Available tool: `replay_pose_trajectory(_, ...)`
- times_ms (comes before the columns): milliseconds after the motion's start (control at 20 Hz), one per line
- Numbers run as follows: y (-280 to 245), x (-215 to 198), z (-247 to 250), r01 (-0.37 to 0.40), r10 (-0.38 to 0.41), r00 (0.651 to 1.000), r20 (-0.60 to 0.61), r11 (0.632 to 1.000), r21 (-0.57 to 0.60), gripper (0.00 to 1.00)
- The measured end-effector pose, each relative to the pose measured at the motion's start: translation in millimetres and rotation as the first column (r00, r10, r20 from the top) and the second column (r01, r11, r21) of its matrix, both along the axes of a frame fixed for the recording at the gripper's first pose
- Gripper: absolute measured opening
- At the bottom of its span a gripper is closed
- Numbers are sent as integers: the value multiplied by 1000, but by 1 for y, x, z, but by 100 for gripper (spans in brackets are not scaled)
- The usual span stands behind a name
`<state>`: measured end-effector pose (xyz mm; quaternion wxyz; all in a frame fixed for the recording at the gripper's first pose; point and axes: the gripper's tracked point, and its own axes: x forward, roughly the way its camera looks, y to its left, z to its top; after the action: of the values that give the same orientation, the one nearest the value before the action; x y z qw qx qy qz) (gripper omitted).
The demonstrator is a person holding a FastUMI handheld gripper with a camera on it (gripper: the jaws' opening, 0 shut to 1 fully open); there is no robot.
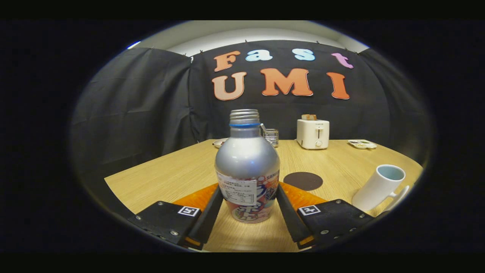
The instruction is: Take the bottle from table, then pour the juice into the cup, finally place the bottle on the coaster
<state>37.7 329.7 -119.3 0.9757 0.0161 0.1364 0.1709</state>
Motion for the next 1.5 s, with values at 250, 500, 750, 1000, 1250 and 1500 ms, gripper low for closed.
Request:
replay_pose_trajectory(250, -4, 0, 4, 3, -1, 1000, -26, 999, 54, 77)
replay_pose_trajectory(500, -23, -3, 31, 21, -20, 1000, -5, 989, 149, 77)
replay_pose_trajectory(750, -47, -7, 53, 47, -42, 999, -23, 951, 307, 77)
replay_pose_trajectory(1000, -64, -3, 62, 84, -52, 995, -81, 876, 475, 76)
replay_pose_trajectory(1250, -75, -1, 64, 119, -34, 988, -148, 774, 622, 77)
replay_pose_trajectory(1500, -81, 0, 70, 146, 2, 981, -195, 660, 737, 76)
